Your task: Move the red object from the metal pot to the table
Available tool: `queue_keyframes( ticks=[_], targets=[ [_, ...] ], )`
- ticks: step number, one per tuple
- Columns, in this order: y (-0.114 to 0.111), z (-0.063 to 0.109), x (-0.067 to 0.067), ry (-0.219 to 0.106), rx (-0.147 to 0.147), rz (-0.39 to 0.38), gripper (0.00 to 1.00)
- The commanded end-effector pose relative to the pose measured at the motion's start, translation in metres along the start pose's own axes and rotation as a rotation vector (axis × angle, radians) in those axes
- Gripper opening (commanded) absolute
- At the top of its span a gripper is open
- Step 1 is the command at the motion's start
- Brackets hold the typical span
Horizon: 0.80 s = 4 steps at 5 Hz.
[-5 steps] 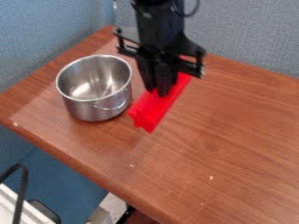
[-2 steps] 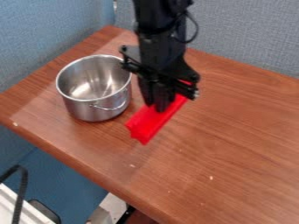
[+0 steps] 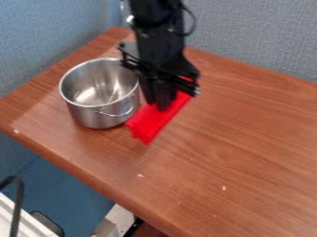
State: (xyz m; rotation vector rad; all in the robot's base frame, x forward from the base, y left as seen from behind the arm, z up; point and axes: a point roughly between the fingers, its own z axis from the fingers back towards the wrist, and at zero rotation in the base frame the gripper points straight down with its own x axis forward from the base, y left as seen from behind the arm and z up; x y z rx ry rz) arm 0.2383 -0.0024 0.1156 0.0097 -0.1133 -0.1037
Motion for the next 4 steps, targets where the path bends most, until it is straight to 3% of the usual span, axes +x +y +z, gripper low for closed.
queue_keyframes(
  ticks=[1,2,3,4],
  targets=[
    [-0.023,0.002,0.000,-0.019,0.003,-0.052,0.00],
    [-0.006,0.002,0.002,-0.034,0.004,-0.006,0.00],
    [0.019,-0.002,0.000,-0.041,-0.002,-0.016,0.00],
    [0.010,-0.008,-0.001,-0.036,-0.017,-0.121,0.00]
  ],
)
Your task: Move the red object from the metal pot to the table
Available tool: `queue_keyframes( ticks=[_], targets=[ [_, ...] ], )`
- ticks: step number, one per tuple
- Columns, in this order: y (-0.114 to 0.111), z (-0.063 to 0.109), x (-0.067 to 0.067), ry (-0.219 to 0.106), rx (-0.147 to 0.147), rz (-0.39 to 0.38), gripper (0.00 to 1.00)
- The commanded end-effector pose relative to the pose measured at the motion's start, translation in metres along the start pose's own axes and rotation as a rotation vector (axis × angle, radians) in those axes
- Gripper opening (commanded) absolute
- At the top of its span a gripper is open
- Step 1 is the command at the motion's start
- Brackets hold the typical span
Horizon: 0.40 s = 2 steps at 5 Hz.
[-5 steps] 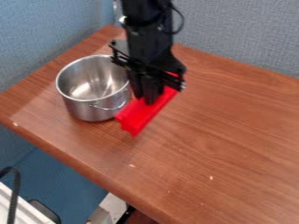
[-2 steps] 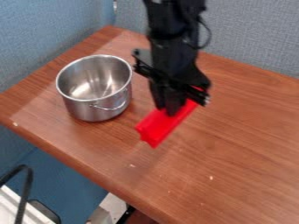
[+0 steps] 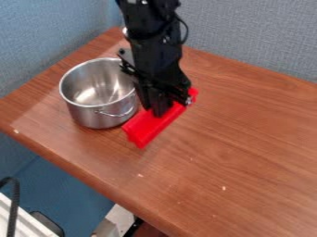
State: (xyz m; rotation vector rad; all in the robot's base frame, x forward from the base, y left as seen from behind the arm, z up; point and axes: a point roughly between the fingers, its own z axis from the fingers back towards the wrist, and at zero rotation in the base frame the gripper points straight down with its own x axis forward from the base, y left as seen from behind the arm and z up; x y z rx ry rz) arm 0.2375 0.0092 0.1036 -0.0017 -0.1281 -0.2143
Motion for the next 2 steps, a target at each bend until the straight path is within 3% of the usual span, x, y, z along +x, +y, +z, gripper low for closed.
queue_keyframes(
  ticks=[1,2],
  targets=[
    [0.005,0.002,0.000,-0.017,-0.009,-0.047,0.00],
    [0.016,0.000,-0.003,-0.022,-0.031,-0.062,0.00]
  ],
)
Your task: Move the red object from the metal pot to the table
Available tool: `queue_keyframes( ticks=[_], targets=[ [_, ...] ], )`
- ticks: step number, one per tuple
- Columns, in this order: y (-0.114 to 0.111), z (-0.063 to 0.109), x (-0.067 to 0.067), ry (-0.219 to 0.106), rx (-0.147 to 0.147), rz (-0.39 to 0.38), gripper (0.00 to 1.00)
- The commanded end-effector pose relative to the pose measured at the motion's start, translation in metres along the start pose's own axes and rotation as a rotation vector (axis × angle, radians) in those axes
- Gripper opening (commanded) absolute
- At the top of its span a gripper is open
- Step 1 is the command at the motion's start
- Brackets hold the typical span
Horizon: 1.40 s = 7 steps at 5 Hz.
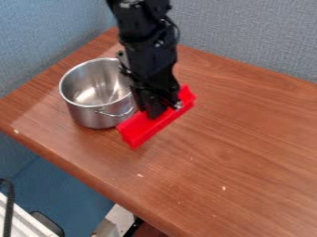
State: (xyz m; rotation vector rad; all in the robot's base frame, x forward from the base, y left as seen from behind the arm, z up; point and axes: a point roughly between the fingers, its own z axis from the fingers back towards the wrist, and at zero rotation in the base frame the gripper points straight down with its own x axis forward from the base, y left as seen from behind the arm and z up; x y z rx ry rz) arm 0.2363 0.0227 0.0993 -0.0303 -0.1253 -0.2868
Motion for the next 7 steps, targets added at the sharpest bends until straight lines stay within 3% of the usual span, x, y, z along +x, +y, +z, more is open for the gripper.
queue_keyframes(
  ticks=[1,3,6,7],
  targets=[
    [-0.002,0.004,0.010,-0.031,-0.016,-0.088,0.00],
    [0.001,-0.002,0.021,-0.040,-0.066,-0.254,0.00],
    [0.001,-0.022,0.010,-0.088,-0.097,-0.219,0.00],
    [-0.006,-0.029,0.009,-0.097,-0.135,-0.223,0.00]
  ],
)
